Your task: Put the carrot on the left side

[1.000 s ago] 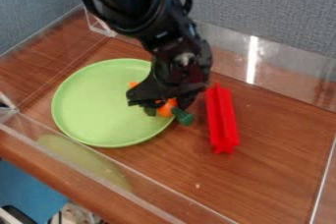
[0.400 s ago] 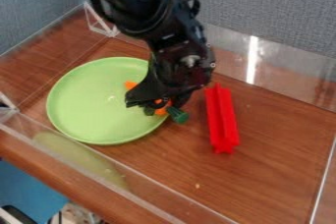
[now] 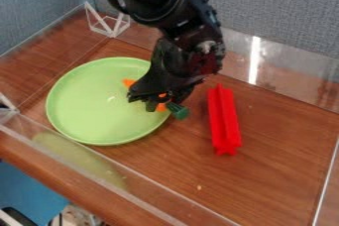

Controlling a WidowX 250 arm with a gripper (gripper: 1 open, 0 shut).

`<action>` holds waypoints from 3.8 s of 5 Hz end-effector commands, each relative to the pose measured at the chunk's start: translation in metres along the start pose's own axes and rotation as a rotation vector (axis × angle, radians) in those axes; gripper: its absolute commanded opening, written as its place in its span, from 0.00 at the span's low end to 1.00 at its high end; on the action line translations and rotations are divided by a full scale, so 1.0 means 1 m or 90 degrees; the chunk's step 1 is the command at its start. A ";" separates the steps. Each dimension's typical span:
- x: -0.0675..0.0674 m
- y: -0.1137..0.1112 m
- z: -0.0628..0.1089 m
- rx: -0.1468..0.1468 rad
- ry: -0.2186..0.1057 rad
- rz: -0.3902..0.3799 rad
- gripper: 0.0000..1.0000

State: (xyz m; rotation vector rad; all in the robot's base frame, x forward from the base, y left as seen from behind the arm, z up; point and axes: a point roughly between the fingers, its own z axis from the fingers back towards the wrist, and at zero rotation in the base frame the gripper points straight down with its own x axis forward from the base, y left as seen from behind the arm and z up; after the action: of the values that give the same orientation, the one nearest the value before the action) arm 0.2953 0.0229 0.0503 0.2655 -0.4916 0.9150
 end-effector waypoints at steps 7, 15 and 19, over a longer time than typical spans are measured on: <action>0.012 -0.016 -0.001 -0.112 0.132 -0.007 0.00; 0.012 -0.024 -0.007 -0.155 0.091 0.003 1.00; 0.014 -0.030 -0.036 -0.183 0.058 -0.107 0.00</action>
State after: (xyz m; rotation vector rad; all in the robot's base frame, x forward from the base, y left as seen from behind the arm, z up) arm 0.3397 0.0237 0.0295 -0.0071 -0.5133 0.6665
